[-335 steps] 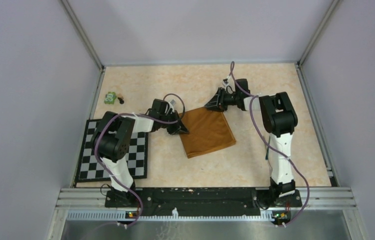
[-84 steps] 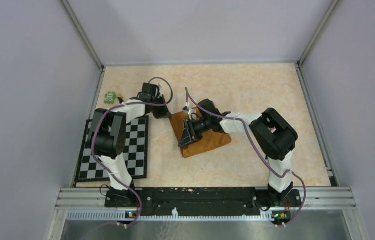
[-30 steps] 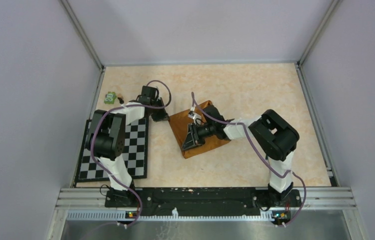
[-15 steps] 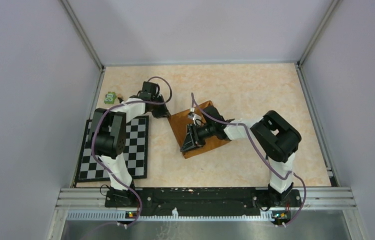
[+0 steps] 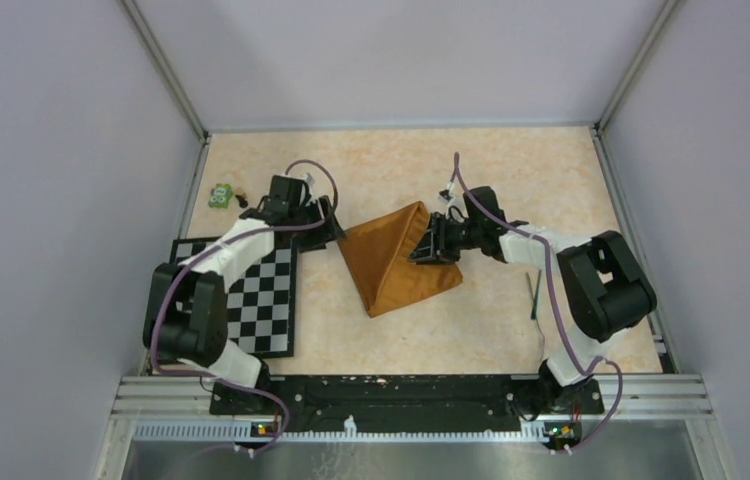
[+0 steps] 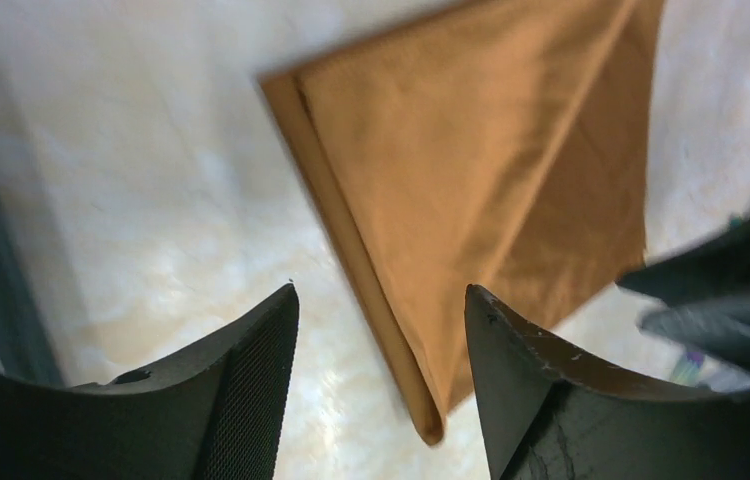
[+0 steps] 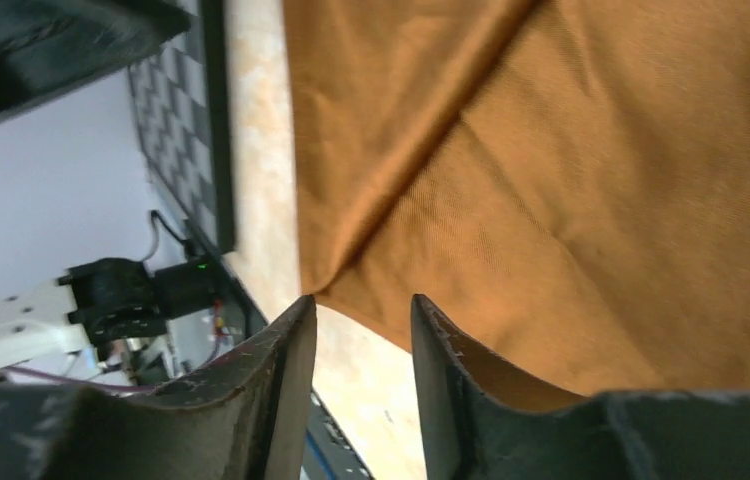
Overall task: Fold the napkin into a case and place the utensils inside
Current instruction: Smooth out the upper triangle-folded napkin at the center of the board.
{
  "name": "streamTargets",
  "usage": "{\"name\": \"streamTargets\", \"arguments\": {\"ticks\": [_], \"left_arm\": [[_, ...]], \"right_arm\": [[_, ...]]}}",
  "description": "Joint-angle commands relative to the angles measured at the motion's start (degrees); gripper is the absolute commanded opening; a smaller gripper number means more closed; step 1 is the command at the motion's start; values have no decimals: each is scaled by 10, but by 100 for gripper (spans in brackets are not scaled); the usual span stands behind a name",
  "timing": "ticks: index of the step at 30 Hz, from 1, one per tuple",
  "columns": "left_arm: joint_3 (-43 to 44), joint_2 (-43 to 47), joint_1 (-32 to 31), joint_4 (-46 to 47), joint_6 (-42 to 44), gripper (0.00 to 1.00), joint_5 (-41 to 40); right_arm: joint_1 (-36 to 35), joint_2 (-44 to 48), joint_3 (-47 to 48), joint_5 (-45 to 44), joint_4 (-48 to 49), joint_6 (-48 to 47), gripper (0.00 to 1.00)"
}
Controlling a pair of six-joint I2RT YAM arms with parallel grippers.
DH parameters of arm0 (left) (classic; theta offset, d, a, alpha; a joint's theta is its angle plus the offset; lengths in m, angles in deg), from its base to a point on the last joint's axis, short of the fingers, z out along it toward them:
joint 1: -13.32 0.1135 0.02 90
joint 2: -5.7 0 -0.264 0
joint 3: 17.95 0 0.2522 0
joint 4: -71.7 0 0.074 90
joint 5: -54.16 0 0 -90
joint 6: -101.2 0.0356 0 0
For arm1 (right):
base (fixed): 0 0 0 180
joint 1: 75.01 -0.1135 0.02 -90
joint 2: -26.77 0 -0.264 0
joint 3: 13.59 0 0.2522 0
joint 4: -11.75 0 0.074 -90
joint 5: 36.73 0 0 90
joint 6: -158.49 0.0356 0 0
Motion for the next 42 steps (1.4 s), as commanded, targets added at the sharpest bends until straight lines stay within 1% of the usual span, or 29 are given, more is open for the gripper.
{"name": "streamTargets", "arguments": {"ticks": [1, 3, 5, 8, 9, 13, 16, 19, 22, 24, 30, 33, 36, 38, 42], "left_arm": [[-70, 68, -46, 19, -27, 67, 60], [-111, 95, -62, 42, -48, 67, 68], [-139, 113, -72, 70, -66, 68, 75], [-156, 125, -84, 83, -76, 70, 70], [-158, 124, -87, 83, -77, 70, 69], [-174, 122, -107, 93, -91, 69, 64], [-190, 124, -133, 106, -113, 65, 51], [-205, 124, -150, 116, -132, 61, 44], [-220, 126, -161, 127, -147, 53, 36], [-226, 123, -168, 134, -152, 49, 32], [-228, 104, -189, 149, -161, 33, 25], [-227, 105, -203, 159, -169, 23, 19], [-230, 99, -213, 168, -178, 18, 20], [-233, 100, -216, 167, -179, 11, 18], [-234, 127, -216, 140, -170, 11, -2]], "right_arm": [[-3, 5, -2, -79, -83, -67, 35], [0, 2, -13, -123, -97, -75, 29], [5, 1, -25, -169, -108, -79, 28], [11, -1, -43, -213, -113, -88, 27], [10, -3, -43, -215, -116, -94, 27], [5, 7, -40, -166, -106, -93, 27], [-15, 28, -25, -170, -117, -89, 31], [-46, 43, -7, -169, -119, -80, 34], [-65, 45, -1, -152, -99, -64, 35], [-65, 43, -12, -137, -78, -48, 35], [-65, 34, -24, -135, -54, -38, 35], [-65, 31, -27, -131, -47, -34, 35], [-66, 33, -25, -131, -48, -34, 35], [-66, 35, -23, -132, -54, -37, 35], [-71, 46, -16, -132, -62, -54, 36]]}}
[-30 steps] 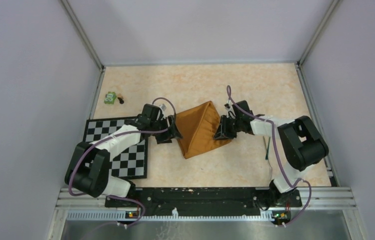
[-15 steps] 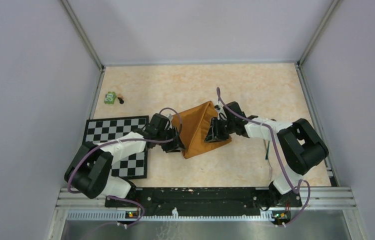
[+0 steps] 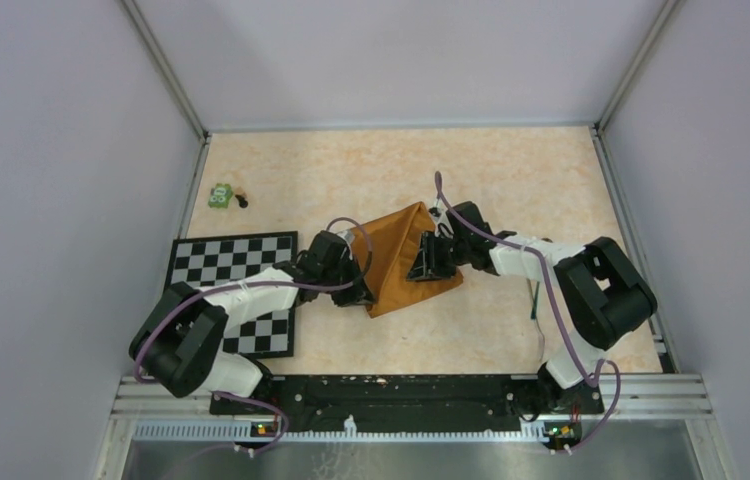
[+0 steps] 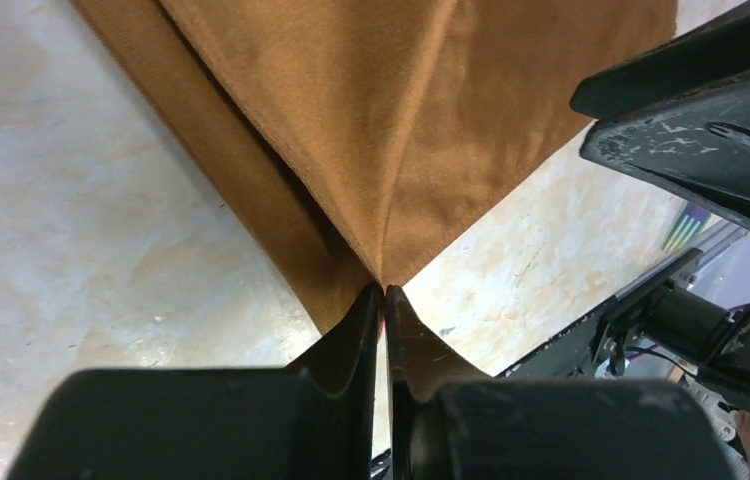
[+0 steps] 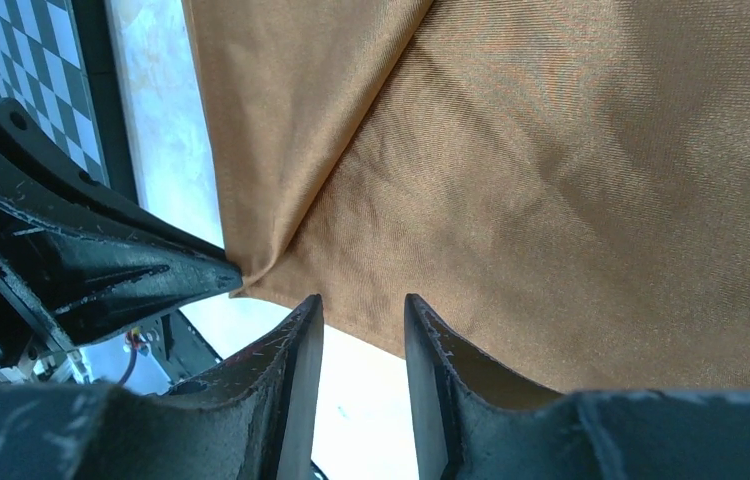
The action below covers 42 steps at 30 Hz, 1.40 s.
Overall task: Fold the napkin into a case and place the utensils inside
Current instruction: Smooth out the upper triangle-folded napkin at the center of the board, then pick up the upper triangle-folded napkin from the center of the board.
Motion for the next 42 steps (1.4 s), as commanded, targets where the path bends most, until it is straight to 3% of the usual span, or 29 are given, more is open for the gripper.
{"name": "streamTargets", "arguments": {"ticks": [1, 2, 7, 10, 13, 16, 21, 30, 37, 42], "left_arm": [[-4, 32, -2, -9, 7, 13, -29], [-3, 40, -2, -18, 10, 17, -30], [6, 98, 6, -84, 30, 55, -60], [14, 143, 42, -131, 53, 62, -63], [13, 195, 113, -158, 76, 68, -46], [7, 240, 195, -163, 97, 71, -17], [24, 262, 252, -183, 123, 73, 20], [9, 287, 274, -187, 131, 73, 30], [2, 290, 282, -188, 139, 74, 31], [-4, 294, 287, -188, 143, 74, 34]], "right_arm": [[-11, 29, 13, 5, 4, -28, 39], [-20, 32, 16, 2, 1, -41, 43], [-98, 48, 39, -75, -38, -125, 63], [-145, 38, 61, -137, -64, -166, 64], [-185, 7, 101, -196, -99, -183, 54], [-219, -30, 146, -226, -125, -185, 43], [-241, -75, 199, -229, -144, -173, 40], [-263, -115, 233, -223, -163, -165, 38], [-292, -148, 271, -266, -202, -182, 24], [-295, -171, 282, -290, -235, -193, 23]]}}
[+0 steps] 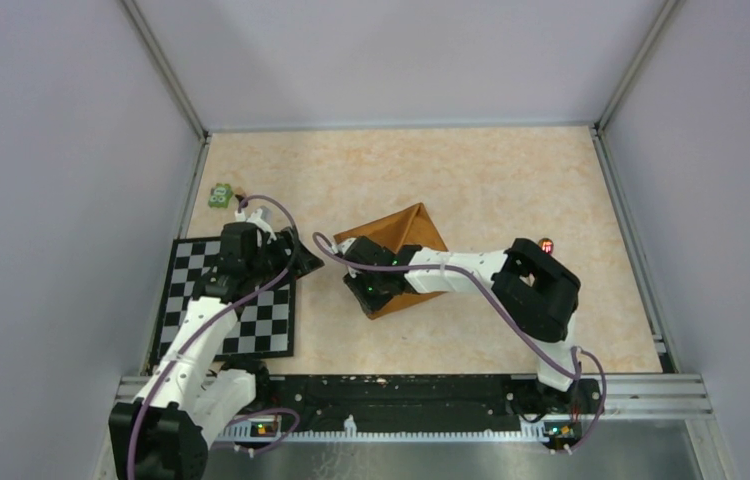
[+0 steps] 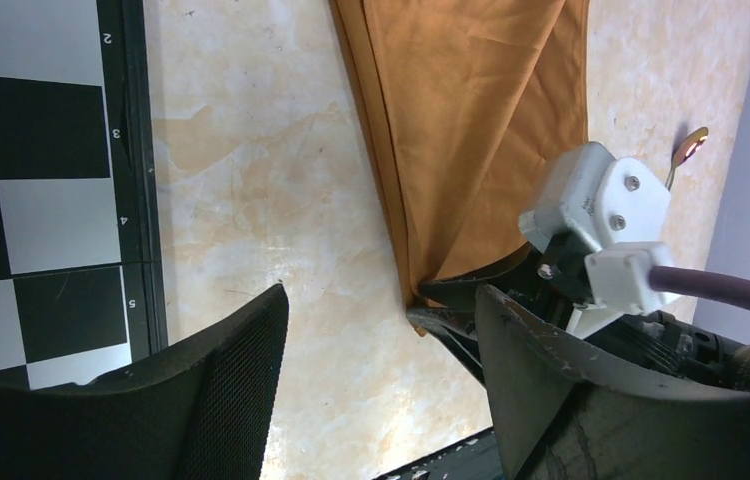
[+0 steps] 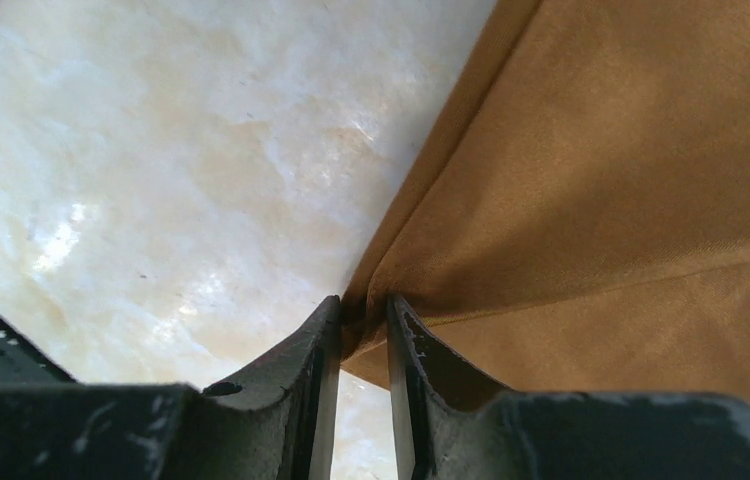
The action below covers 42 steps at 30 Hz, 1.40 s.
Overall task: Fold the napkin into a case and place the utensils inside
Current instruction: Pick up the upper triangle-folded napkin from the center of the board.
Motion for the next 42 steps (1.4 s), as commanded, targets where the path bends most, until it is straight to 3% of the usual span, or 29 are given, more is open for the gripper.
{"name": "streamTargets", "arguments": {"ticks": [1, 8, 14, 18, 21, 29, 32, 37, 42], "left_arm": [[-8, 12, 7, 2, 13, 74, 12], [-9, 10, 9, 8, 10, 74, 17], [-15, 9, 12, 13, 8, 75, 9], [-19, 10, 16, 13, 6, 75, 1], [-18, 12, 20, 14, 4, 76, -9], [-32, -4, 40, 18, -35, 86, -36], [-40, -28, 44, 48, -44, 89, 1], [-56, -96, 27, 140, -76, 87, 150], [-112, -123, -29, 253, -172, 88, 163]], "right_arm": [[-7, -17, 24, -43, -42, -19, 24], [-9, -17, 19, -8, -52, -41, 41], [-17, -30, 19, -29, -74, -63, 48], [-32, -48, 24, -96, -98, -75, 49], [-43, -64, 20, -142, -105, -77, 43], [-68, -59, -5, -259, -89, -54, 0], [-68, -31, -19, -246, -62, -53, 0], [-56, 36, -51, -164, -2, -39, 0], [-36, 69, -75, -121, 26, -16, 0]]}}
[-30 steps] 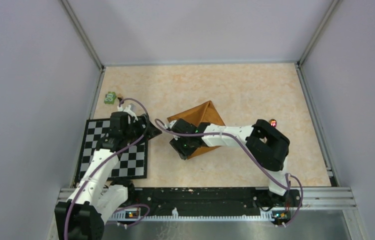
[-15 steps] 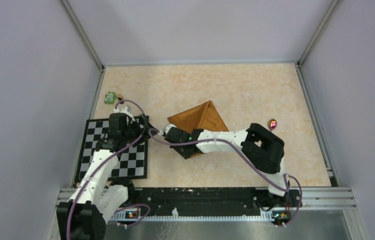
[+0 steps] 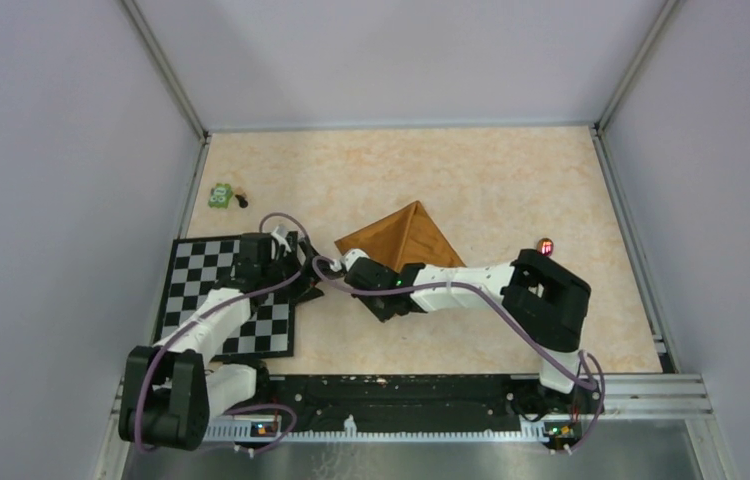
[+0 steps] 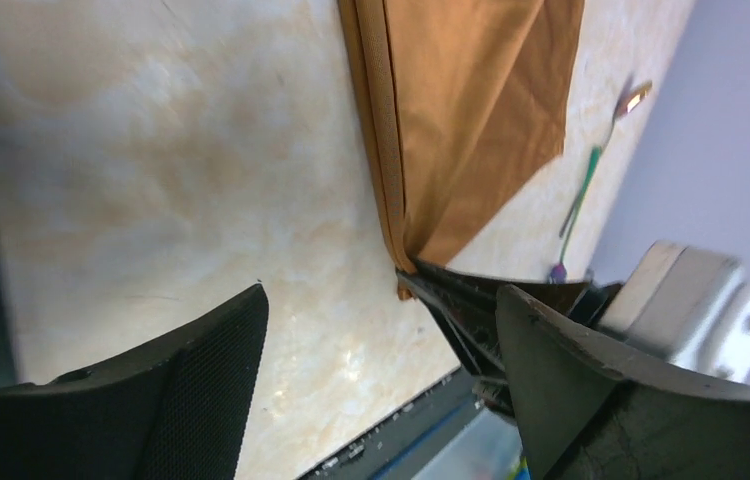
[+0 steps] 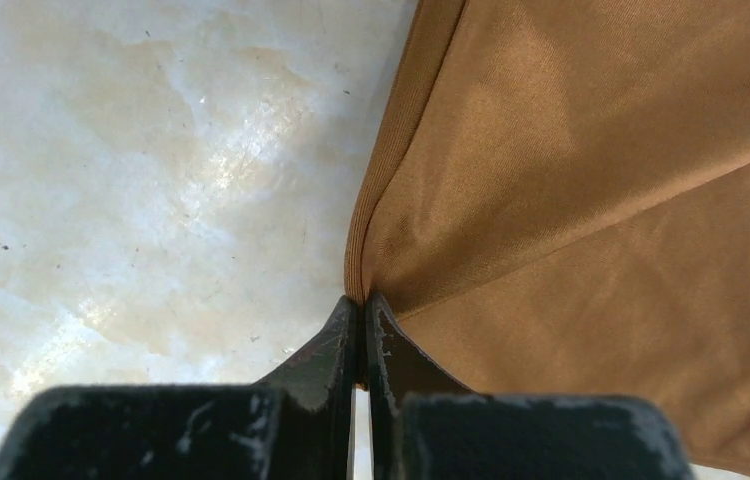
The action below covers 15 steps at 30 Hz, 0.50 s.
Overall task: Fold the napkin into a case and place the utensils inside
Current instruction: Pick up the upper triangle-folded napkin from the center of the board.
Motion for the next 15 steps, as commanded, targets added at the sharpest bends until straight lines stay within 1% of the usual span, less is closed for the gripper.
{"name": "streamTargets", "arguments": {"ticks": [1, 4, 7, 12, 15], "left_arm": [[-45, -15, -51, 134, -99, 89, 39], [-71, -27, -74, 179, -151, 91, 27], [-88, -44, -75, 223, -193, 94, 28], [-87, -106, -86, 289, -227, 94, 58], [-81, -131, -100, 306, -239, 92, 61]], "right_arm": [[20, 46, -21, 53, 25, 27, 0], [28, 70, -32, 64, 31, 29, 0], [33, 89, -38, 70, 31, 29, 0], [40, 116, -47, 80, 36, 30, 0], [43, 115, -50, 81, 38, 29, 0]]}}
